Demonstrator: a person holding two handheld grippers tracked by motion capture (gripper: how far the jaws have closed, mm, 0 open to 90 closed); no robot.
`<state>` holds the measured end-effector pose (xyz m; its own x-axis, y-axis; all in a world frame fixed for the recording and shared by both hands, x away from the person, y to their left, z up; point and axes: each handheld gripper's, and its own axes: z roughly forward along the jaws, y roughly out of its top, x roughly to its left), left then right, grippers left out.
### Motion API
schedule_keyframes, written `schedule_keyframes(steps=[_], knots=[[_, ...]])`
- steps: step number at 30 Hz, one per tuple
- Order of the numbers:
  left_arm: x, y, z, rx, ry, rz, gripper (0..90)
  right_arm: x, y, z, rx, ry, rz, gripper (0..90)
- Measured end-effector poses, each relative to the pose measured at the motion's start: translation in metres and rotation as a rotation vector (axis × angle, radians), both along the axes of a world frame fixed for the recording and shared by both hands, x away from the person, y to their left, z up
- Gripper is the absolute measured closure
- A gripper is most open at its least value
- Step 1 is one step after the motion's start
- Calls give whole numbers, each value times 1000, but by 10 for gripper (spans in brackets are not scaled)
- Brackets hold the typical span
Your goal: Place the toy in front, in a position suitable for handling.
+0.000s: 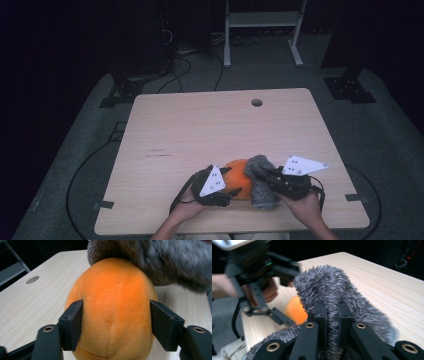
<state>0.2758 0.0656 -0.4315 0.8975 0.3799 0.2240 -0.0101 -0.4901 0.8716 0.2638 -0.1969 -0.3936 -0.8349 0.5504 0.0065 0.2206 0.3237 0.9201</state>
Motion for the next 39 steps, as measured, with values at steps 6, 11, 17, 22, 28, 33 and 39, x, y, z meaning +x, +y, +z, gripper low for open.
schedule_keyframes(steps=[6,11,17,22,28,33,39], knots=[[13,9,0,-67,136,49,68,5,1,-8,-46,16,3,810],[12,5,-4,-42,124,39,324,10,-15,-2,-29,31,-58,809],[0,-5,0,18,2,27,388,1,-7,10,14,6,17,809],[-2,-6,-1,36,-1,31,398,0,0,8,-76,-23,-3,810],[-8,-15,0,89,-53,21,401,-7,10,11,-75,-40,58,810],[-6,-10,-3,81,-24,33,416,-6,17,11,-98,-44,80,810],[6,1,-8,54,78,49,394,16,-17,0,-26,48,-87,810]])
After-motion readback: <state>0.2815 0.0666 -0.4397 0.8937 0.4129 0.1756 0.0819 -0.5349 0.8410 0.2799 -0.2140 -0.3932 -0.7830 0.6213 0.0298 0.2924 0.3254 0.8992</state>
